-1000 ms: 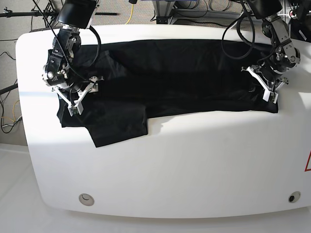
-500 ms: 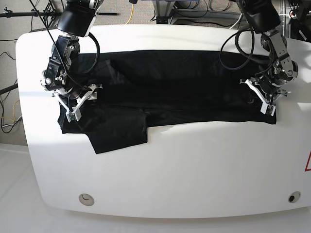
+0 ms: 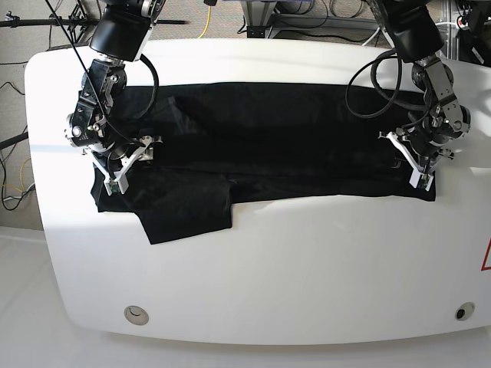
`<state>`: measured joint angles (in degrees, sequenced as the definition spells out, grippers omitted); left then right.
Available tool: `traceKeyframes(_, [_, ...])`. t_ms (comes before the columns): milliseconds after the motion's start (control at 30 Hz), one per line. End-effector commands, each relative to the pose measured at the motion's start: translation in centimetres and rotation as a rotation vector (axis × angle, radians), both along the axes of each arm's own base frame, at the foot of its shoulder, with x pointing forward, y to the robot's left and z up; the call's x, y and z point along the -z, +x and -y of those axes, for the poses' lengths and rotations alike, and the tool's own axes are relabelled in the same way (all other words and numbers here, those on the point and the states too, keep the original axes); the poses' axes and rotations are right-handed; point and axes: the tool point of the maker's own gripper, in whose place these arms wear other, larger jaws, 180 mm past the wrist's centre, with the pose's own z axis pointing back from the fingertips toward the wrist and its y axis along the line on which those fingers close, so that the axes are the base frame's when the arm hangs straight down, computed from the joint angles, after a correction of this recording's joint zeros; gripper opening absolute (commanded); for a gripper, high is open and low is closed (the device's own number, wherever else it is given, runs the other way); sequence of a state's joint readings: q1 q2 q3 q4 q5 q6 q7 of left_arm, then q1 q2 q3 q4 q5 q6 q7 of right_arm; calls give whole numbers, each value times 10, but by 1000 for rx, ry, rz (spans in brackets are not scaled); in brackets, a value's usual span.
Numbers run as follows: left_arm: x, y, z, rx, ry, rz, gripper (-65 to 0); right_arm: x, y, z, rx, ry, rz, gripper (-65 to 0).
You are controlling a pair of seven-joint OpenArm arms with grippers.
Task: Fold the T-shirt properly
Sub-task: 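Pinch the folded edge of the shirt with both grippers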
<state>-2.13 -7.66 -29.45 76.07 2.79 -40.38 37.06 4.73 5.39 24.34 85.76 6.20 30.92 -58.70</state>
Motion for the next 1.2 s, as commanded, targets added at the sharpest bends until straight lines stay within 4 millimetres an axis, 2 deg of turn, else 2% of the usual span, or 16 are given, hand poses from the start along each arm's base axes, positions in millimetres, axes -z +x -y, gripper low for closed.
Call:
traceKeyframes(0, [21, -25, -12, -2, 80, -154, -489, -6, 5, 4, 4, -12, -2, -225])
traceKeyframes(233, [-9, -15, -18, 1, 148, -99, -489, -17, 7, 6, -3, -31, 12, -225])
traceKeyframes(600, [-70, 1, -26, -6, 269, 13, -489, -69, 17, 10, -24, -123, 112, -225])
traceKeyframes(733, [-82, 8, -20, -6, 271, 55, -489, -82, 20, 6, -27, -129, 151, -225])
traceKeyframes(1000, [-101, 11, -22, -11, 307, 101, -489, -100, 25, 1, -31, -141, 208, -225])
traceKeyframes(1167, [-112, 4, -32, -31, 339, 117, -489, -116, 44, -5, -46, -135, 257, -225])
